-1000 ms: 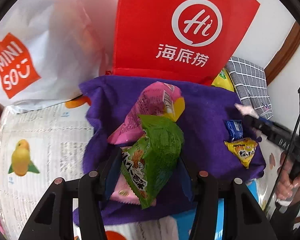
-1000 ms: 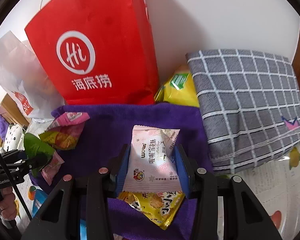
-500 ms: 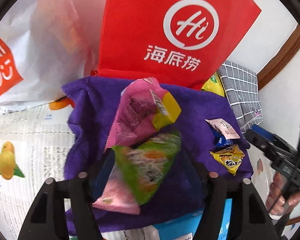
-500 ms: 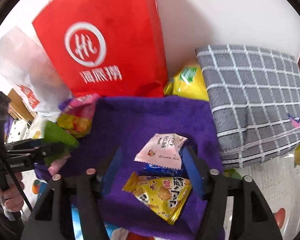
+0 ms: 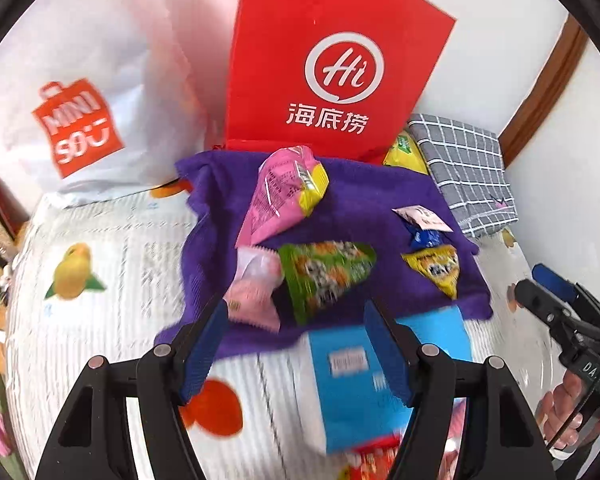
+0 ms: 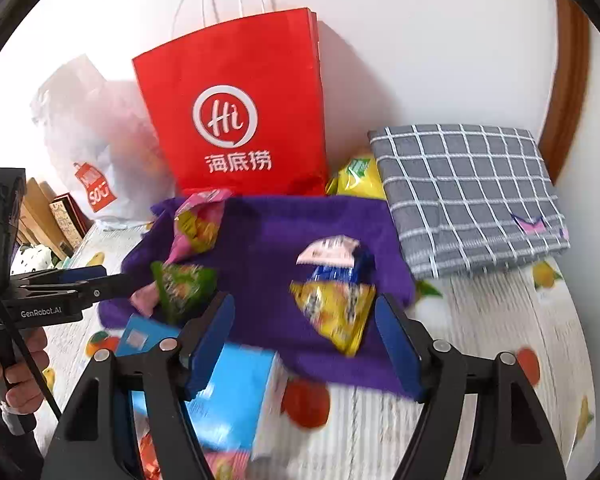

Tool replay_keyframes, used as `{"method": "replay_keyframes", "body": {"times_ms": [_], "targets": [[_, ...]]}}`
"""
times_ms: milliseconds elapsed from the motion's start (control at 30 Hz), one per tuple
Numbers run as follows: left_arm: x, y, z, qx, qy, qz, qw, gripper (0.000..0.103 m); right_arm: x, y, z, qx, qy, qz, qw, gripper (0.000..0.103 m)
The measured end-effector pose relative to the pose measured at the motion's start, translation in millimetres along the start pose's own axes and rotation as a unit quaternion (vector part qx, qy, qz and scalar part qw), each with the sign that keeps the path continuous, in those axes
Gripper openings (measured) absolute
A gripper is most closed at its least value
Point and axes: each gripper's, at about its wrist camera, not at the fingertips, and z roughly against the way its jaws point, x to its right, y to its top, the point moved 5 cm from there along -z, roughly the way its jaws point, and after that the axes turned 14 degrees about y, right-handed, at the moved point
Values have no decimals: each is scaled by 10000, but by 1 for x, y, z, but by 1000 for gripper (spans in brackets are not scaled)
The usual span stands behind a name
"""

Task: Organize snacks
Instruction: 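Grasp the pink bear-print stick packet with the right gripper while the left returns to the pile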

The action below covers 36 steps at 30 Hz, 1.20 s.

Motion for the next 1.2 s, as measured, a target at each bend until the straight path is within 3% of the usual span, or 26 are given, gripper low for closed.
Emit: {"method": "replay_keyframes", "body": {"times_ms": [233, 367, 467, 633, 767, 867, 1067, 1167, 1200], "targets": [[-9, -40, 41, 209, 216, 11, 9995, 69, -19, -41, 36, 34, -156, 111, 9998, 76], [-10, -64, 53, 179, 82, 70, 9998, 69, -22, -64, 44, 8, 95, -115, 9999, 76], [-6, -78, 56, 156, 24, 26, 9999, 69, -23, -83, 46, -110, 41, -240, 9996, 76], [2, -95, 62, 132, -187, -18, 9997, 69, -30, -119, 47, -458, 335, -552, 9969, 76], [2, -107, 66, 142, -238, -55, 9996, 69, -32, -145, 39, -609, 276, -712, 9952, 75], [-3, -118, 63, 23, -209, -80, 9997, 69, -32, -159, 30, -744, 238, -892, 9929, 64], [-21, -132, 58, -104, -187, 263, 9994, 69, -50, -173, 14, -873, 314, -797, 9925, 64], [-25, -138, 53, -218, -133, 326, 9991, 69, -54, -179, 6, -1055, 243, -692, 9917, 47], [-25, -140, 53, -229, -134, 322, 9991, 69, -52, -181, 6, -1085, 249, -698, 9913, 45]]}}
